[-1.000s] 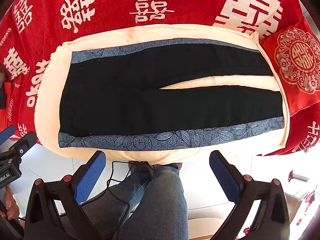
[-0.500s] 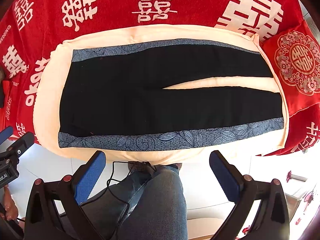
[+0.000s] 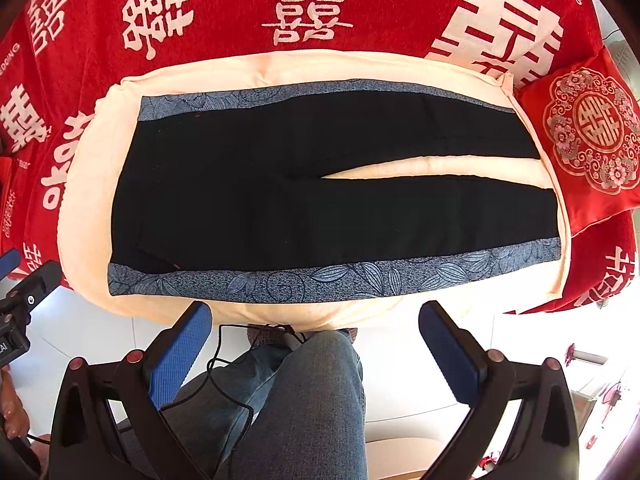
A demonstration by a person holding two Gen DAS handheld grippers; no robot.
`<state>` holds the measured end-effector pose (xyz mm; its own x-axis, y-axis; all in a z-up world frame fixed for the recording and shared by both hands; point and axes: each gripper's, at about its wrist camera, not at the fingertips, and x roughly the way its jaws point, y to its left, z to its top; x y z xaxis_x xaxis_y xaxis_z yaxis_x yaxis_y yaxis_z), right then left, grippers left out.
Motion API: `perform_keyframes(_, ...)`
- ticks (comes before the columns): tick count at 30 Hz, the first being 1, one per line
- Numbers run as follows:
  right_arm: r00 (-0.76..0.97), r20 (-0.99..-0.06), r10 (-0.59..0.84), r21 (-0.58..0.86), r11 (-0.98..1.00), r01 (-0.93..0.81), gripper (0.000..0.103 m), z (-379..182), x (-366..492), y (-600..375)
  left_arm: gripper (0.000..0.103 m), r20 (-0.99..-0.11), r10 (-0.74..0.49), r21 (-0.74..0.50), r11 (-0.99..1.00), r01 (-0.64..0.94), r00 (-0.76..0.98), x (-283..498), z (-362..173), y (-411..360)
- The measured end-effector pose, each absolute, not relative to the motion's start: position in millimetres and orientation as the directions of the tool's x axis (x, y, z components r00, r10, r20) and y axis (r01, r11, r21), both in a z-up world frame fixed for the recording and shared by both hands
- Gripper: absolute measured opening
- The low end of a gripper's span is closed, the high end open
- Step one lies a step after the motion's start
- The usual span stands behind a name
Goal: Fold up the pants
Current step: 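Move both grippers toward the trouser cuffs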
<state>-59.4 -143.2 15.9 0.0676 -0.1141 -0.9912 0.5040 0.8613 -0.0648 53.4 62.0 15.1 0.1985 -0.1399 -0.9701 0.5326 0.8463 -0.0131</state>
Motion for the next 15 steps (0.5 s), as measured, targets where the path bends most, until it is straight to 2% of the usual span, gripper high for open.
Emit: perform_keyframes(15, 0.000, -0.993, -0.118, -0.101, 0.855, 0.508, 0.103, -35.4, -56.4, -168.9, 0.103, -0.992, -0.087, -0.030, 0.859, 0.510, 0.087, 49.9, -48.3, 51.0)
